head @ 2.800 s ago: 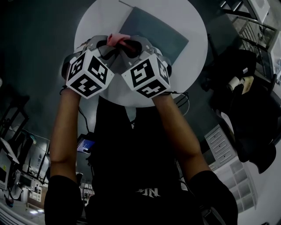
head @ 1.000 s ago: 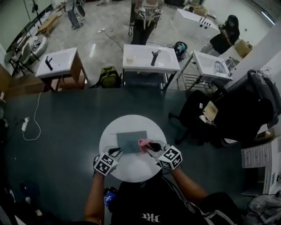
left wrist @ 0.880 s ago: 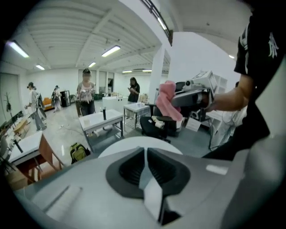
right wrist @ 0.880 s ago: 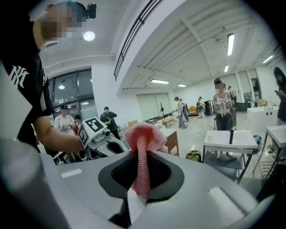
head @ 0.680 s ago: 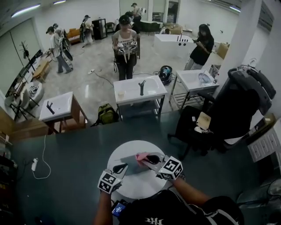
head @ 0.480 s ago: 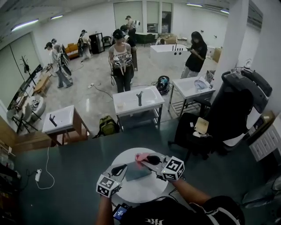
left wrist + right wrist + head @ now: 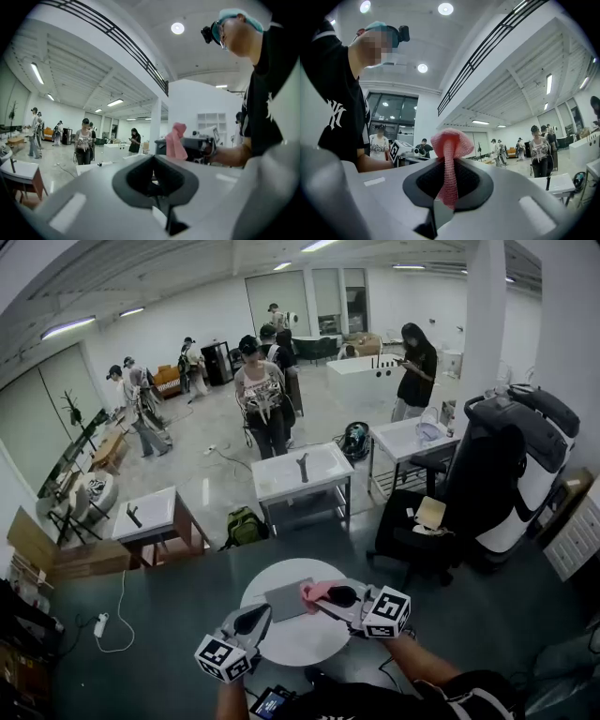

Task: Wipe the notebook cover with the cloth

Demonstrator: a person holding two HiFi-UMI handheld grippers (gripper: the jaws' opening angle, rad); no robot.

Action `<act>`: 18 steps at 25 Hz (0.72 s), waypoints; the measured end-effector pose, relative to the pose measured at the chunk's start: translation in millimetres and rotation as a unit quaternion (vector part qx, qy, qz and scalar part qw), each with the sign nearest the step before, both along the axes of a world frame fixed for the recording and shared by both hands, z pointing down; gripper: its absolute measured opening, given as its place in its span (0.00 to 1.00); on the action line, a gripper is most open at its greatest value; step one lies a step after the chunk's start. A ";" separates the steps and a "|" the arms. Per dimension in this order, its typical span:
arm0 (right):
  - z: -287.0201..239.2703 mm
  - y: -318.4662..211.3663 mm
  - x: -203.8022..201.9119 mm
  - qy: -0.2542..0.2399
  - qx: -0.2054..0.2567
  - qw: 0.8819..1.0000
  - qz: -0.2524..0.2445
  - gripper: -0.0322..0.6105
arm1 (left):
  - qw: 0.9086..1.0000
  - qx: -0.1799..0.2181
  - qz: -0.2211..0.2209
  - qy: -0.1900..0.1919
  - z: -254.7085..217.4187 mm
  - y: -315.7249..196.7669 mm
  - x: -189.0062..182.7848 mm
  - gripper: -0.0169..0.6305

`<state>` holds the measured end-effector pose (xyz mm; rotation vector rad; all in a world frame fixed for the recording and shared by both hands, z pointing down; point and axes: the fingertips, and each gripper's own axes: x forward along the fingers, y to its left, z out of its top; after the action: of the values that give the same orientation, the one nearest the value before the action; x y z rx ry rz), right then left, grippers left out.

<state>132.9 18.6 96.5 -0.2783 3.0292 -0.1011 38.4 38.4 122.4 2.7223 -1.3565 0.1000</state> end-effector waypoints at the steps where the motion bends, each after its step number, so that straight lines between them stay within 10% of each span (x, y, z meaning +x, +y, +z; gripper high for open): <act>1: 2.6 15.9 8.1 0.000 -0.001 1.000 -0.001 0.11 | 1.000 -0.003 0.001 0.003 2.3 14.0 8.0 0.03; 10: 27.4 127.4 49.4 -0.019 -0.034 0.999 -0.031 0.10 | 0.999 -0.043 0.018 -0.007 32.0 116.7 67.9 0.03; 18: 8.7 197.6 54.3 -0.012 -0.003 1.000 -0.006 0.10 | 0.999 0.003 0.050 -0.017 3.9 177.2 83.2 0.03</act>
<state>187.1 216.2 105.2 -0.2579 3.0081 -0.1149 121.6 215.6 126.2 2.8048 -1.2308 0.1512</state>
